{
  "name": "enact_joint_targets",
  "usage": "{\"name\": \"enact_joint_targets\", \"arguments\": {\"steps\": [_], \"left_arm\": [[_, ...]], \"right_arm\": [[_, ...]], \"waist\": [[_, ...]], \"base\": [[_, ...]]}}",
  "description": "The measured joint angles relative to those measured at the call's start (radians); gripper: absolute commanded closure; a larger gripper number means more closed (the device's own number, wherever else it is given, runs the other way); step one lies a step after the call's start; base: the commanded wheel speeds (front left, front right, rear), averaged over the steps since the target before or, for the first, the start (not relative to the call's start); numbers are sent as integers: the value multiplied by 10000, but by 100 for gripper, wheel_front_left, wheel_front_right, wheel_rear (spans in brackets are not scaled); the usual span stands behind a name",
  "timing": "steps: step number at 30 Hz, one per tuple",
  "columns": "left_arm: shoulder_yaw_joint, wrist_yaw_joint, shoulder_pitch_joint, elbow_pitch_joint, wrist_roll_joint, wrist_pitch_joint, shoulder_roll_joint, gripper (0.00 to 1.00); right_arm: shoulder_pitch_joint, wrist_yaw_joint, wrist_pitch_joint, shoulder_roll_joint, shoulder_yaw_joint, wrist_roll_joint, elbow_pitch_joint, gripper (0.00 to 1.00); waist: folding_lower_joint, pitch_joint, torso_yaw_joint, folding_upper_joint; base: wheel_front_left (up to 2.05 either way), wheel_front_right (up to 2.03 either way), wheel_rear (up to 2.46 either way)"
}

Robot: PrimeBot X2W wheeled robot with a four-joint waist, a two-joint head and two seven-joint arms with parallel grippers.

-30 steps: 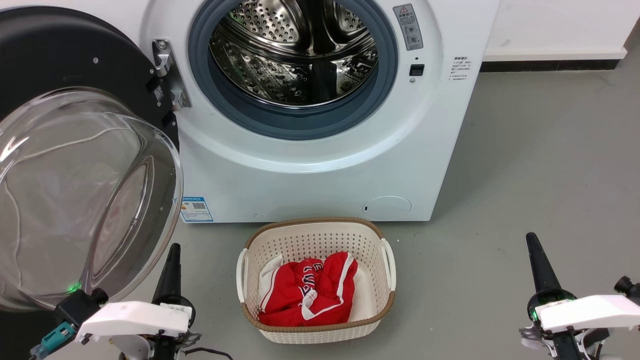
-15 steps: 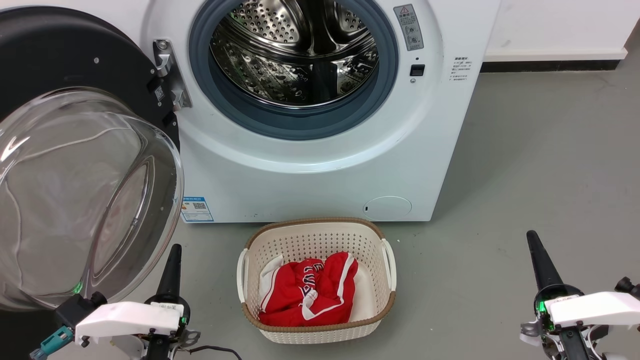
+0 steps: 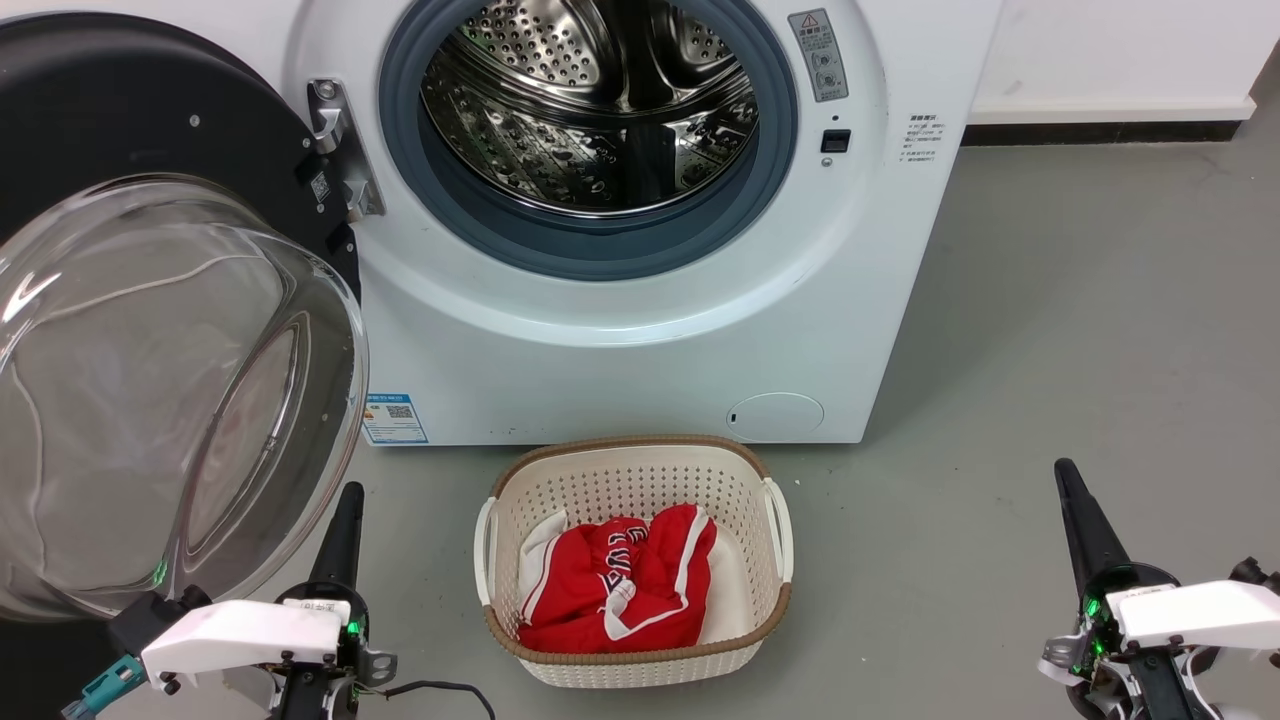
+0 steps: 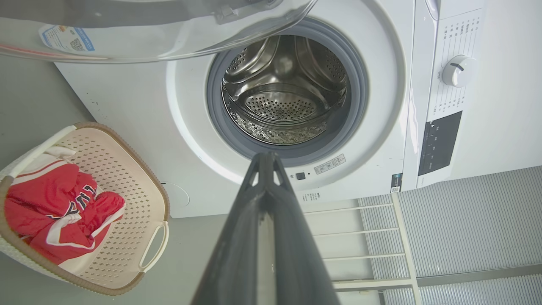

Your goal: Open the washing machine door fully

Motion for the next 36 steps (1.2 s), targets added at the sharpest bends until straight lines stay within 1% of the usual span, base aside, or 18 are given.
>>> {"name": "enact_joint_targets", "arguments": {"steps": [22,36], "left_arm": [[132,-94,-90,171,-1766,430,-12,100],[203,-155,-203,274,-2704,646,-19,100]], "right_arm": [[-203,0,430,8,-153,1720,222,100],[-335,0,652,21,-242,2644,345,100]], "waist": [[0,-11,25,0],[0,-17,40,0]], "base": [[0,0,0],[0,0,0]]}}
